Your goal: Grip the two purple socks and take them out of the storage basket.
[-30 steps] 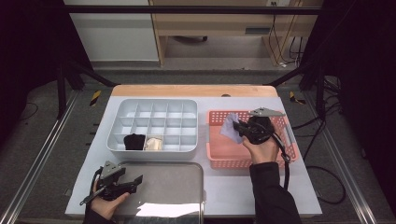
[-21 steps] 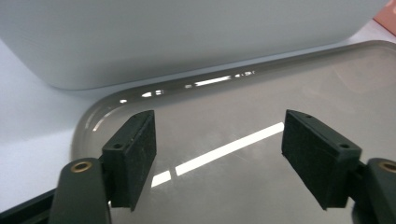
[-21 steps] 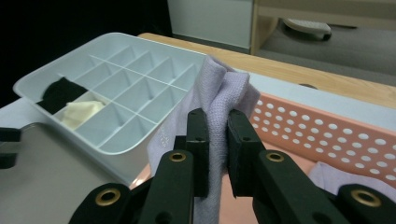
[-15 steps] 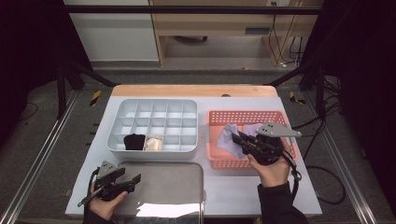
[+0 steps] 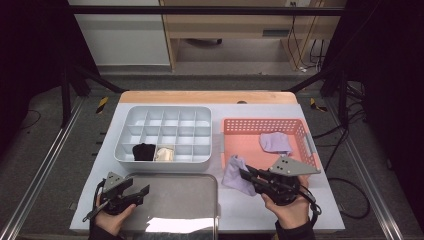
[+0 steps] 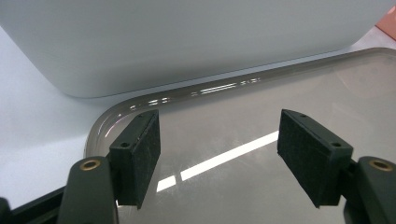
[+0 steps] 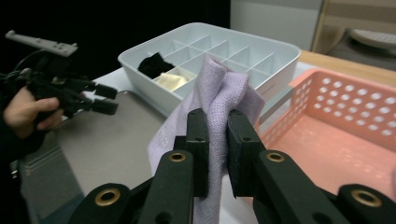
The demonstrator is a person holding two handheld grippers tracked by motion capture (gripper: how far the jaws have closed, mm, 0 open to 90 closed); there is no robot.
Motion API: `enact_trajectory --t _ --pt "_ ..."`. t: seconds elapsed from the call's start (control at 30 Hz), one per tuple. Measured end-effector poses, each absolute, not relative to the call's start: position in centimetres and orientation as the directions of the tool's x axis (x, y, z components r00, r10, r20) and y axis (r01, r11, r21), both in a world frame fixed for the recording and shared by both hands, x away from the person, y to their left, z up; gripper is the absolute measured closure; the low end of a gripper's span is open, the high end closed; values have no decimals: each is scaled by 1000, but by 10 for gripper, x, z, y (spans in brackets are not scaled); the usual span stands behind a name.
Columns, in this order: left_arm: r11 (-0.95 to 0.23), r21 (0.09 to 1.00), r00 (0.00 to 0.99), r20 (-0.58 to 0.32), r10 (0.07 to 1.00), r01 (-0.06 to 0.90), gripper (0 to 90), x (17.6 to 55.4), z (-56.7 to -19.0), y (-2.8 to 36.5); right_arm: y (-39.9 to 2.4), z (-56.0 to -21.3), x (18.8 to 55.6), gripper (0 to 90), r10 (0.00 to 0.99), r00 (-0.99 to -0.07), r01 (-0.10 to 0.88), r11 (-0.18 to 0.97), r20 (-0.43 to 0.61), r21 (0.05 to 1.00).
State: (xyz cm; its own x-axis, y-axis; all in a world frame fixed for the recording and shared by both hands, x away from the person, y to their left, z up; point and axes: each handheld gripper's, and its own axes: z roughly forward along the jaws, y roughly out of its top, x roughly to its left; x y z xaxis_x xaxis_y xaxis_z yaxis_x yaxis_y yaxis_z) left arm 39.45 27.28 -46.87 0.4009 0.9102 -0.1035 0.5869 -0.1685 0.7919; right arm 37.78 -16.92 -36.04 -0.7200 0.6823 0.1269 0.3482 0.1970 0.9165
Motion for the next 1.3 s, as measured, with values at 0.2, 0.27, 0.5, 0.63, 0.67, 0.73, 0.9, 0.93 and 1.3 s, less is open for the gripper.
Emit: enact_trajectory --t 0.2,0.27,0.5,0.63,0.67,0.73,0.9,0.93,1.3 --pt "-168 798 406 -104 908 579 297 394 -468 274 -164 -376 372 808 658 -738 375 219 147 901" --pt "-166 800 407 -105 908 576 297 394 -468 274 -162 -386 371 808 657 -738 392 233 153 890" --pt "-163 804 410 -108 905 571 297 393 -467 274 -162 -411 365 808 651 -737 441 259 183 859" --pt "-165 805 412 -106 905 569 297 393 -467 274 -164 -425 364 808 659 -728 468 278 188 838" --pt "-166 806 412 -103 905 568 296 393 -467 274 -166 -430 365 808 669 -719 483 286 188 828" --pt "-169 806 413 -102 905 568 296 393 -467 274 -169 -440 368 808 684 -703 508 286 198 812" --pt "-165 809 412 -102 906 564 295 394 -468 274 -170 -460 375 799 713 -670 557 297 208 776" --pt "-167 810 413 -101 905 563 294 394 -468 274 -169 -464 376 795 716 -669 559 309 199 769" --pt "-163 812 416 -106 903 561 294 394 -468 275 -165 -474 383 651 759 -644 543 369 92 754"
